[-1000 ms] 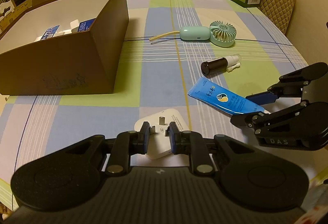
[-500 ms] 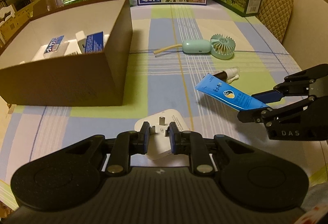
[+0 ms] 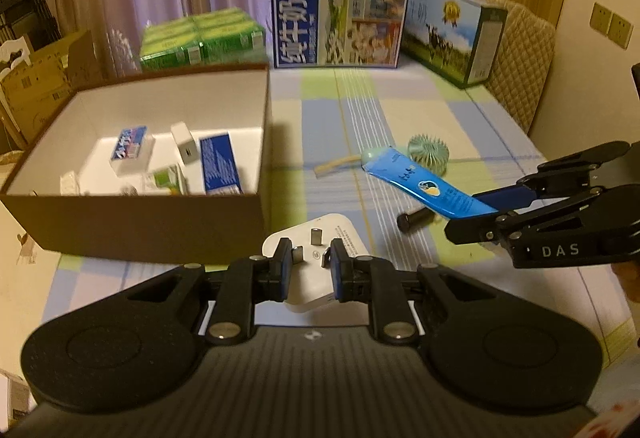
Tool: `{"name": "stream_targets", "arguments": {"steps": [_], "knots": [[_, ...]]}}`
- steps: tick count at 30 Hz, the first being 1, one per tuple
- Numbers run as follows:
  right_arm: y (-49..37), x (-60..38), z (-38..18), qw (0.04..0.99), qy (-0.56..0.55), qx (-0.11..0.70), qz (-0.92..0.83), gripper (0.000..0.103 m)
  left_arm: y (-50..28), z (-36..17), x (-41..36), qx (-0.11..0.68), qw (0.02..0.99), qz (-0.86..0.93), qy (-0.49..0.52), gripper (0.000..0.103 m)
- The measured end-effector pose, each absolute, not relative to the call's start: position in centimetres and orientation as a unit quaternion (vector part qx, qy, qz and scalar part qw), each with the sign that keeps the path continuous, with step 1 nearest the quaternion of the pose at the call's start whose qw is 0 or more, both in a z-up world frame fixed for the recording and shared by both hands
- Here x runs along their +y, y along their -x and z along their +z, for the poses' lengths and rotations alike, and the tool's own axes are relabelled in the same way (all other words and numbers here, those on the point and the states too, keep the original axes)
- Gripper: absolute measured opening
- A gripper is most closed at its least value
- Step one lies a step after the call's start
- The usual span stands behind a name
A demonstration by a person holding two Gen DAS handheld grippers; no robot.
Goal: Organize rigid objects
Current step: 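Carry the white plug and blue tube over the open box with both tools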
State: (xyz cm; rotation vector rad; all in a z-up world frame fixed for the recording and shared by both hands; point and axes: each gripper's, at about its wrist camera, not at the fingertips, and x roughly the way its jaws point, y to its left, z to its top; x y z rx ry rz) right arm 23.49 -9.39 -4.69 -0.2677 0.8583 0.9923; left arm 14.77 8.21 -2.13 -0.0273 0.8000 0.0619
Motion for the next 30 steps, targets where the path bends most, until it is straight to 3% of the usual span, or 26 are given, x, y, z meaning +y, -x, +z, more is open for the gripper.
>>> {"name": "stream_targets", "arguments": {"steps": [14,30], "knots": [[-22.5,0.4,-0.9,0.787,0.040,0.404,0.465,0.033,-15.5,1.7,17.0,0.355,0.934,0.046,0.003,0.016],[-24.3,12.8,-2.5,0.814,-0.006,0.434,0.386,0.033,-20.2,1.4,28.6,0.358,0.932,0.047,-0.028,0.016]]}}
